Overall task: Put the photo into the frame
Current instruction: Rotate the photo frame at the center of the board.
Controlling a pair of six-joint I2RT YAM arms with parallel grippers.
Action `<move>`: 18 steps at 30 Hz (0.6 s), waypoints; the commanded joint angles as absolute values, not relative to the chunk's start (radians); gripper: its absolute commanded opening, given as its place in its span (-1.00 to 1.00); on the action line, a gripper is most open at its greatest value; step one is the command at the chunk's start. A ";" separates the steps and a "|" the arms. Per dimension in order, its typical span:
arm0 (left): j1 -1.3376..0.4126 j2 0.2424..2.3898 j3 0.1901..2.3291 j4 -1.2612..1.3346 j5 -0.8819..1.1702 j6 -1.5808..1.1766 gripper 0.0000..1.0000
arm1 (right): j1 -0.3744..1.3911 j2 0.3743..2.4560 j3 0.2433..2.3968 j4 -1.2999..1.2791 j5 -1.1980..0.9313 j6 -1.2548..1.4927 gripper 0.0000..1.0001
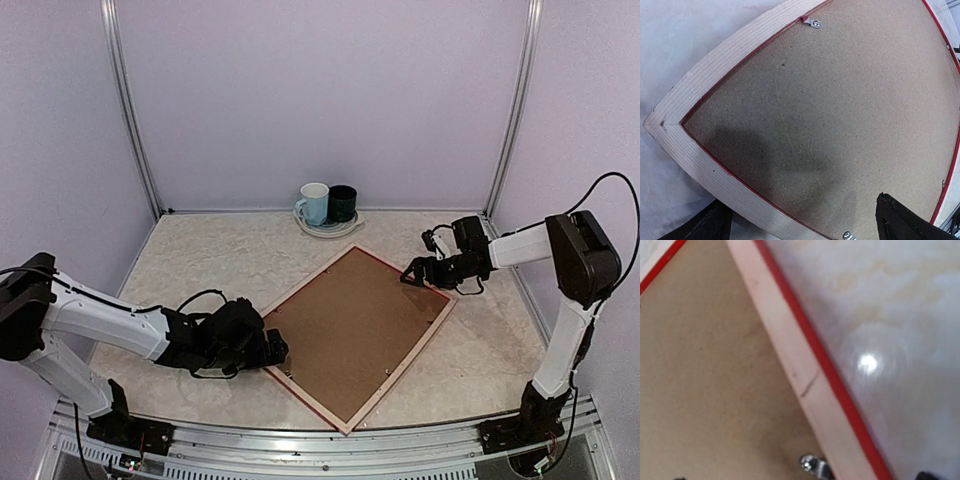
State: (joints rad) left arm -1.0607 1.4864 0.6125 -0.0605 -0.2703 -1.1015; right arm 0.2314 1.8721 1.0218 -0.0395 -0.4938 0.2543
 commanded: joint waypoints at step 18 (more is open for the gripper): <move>-0.826 1.654 0.767 -0.025 -0.167 -0.866 0.98 | 0.351 1.542 0.711 -0.078 -0.480 0.356 0.98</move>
